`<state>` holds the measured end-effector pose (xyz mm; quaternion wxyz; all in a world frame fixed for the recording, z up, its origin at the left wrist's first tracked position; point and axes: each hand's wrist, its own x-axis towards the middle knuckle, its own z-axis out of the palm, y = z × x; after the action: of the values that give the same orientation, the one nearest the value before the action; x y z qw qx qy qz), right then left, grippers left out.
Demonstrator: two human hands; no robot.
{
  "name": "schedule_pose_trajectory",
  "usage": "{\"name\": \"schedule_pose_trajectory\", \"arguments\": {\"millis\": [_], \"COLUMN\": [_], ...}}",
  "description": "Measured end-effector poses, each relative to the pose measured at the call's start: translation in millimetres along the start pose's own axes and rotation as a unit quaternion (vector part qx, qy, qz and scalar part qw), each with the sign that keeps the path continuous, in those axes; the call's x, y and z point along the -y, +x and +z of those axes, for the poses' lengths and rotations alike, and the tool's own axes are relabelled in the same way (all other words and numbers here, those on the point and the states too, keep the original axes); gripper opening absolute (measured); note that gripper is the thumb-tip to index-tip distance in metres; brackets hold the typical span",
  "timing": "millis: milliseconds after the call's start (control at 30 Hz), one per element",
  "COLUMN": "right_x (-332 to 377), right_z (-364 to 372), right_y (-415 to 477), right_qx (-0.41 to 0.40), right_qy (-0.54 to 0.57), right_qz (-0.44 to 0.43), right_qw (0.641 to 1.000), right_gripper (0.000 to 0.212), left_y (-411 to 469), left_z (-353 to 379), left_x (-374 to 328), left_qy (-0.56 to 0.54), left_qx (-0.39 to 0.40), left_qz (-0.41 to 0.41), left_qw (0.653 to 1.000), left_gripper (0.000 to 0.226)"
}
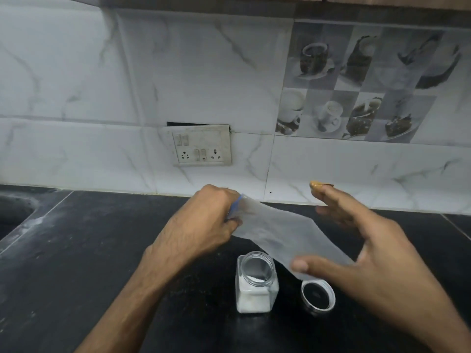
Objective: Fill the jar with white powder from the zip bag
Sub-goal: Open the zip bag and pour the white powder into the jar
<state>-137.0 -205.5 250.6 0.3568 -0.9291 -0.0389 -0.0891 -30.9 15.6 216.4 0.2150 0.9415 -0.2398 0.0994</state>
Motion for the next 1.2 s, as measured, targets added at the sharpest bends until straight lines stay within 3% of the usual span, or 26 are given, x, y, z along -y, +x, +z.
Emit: {"name": "schedule_pose_trajectory", "arguments": {"millis": [67, 133, 233, 300, 400, 433, 500, 567, 633, 733, 867, 967, 1067, 1200], "right_x": [-6, -17, -27, -32, -40, -43, -45, -45, -45, -45, -45, -45, -47, -45], "right_z": [17, 35, 51, 59, 73, 79, 90, 100, 106, 106, 105, 99, 88, 81], "right_y": [9, 19, 27, 29, 30, 29, 27, 24, 22, 15, 8, 3, -2, -8], "right_qx": [-0.026, -0.046, -0.081, -0.092, -0.094, -0.087, -0.065, -0.071, -0.111, -0.185, -0.196, -0.139, -0.117, -0.142], "right_qy": [-0.047, -0.068, 0.032, 0.149, 0.345, 0.384, 0.414, 0.434, 0.457, 0.437, 0.383, 0.369, 0.292, 0.160], "right_qz": [0.003, -0.013, -0.019, 0.012, 0.064, 0.075, 0.104, 0.142, 0.163, 0.130, 0.066, 0.038, 0.010, -0.021], "right_qw": [0.999, 0.997, 0.996, 0.984, 0.932, 0.916, 0.902, 0.887, 0.867, 0.871, 0.900, 0.918, 0.949, 0.977], "right_gripper": [0.106, 0.079, 0.024, 0.010, 0.005, 0.004, 0.006, 0.020, 0.044, 0.060, 0.044, 0.057, 0.073, 0.062], "left_y": [-4, -8, -11, -12, -25, -31, -43, -54, -63, -69, -73, -77, -79, -78], "left_z": [-4, -8, -16, -17, -2, 7, 27, 44, 53, 54, 46, 34, 27, 27], "left_x": [0, -4, -6, 0, 19, 23, 23, 20, 19, 21, 24, 24, 28, 35], "left_qy": [-0.018, -0.042, -0.081, -0.117, -0.229, -0.291, -0.435, -0.546, -0.559, -0.522, -0.489, -0.513, -0.462, -0.308], "left_qx": [-0.001, -0.007, -0.056, -0.160, -0.284, -0.277, -0.189, -0.112, -0.135, -0.211, -0.203, -0.129, -0.079, -0.124], "left_qz": [0.033, 0.066, 0.088, 0.093, -0.012, -0.062, -0.140, -0.174, -0.183, -0.196, -0.200, -0.195, -0.167, -0.122], "left_qw": [0.999, 0.997, 0.991, 0.976, 0.931, 0.914, 0.869, 0.812, 0.797, 0.803, 0.825, 0.826, 0.868, 0.935], "left_gripper": [0.021, 0.021, 0.027, 0.046, 0.073, 0.078, 0.084, 0.087, 0.081, 0.058, 0.018, 0.035, 0.049, 0.022]}}
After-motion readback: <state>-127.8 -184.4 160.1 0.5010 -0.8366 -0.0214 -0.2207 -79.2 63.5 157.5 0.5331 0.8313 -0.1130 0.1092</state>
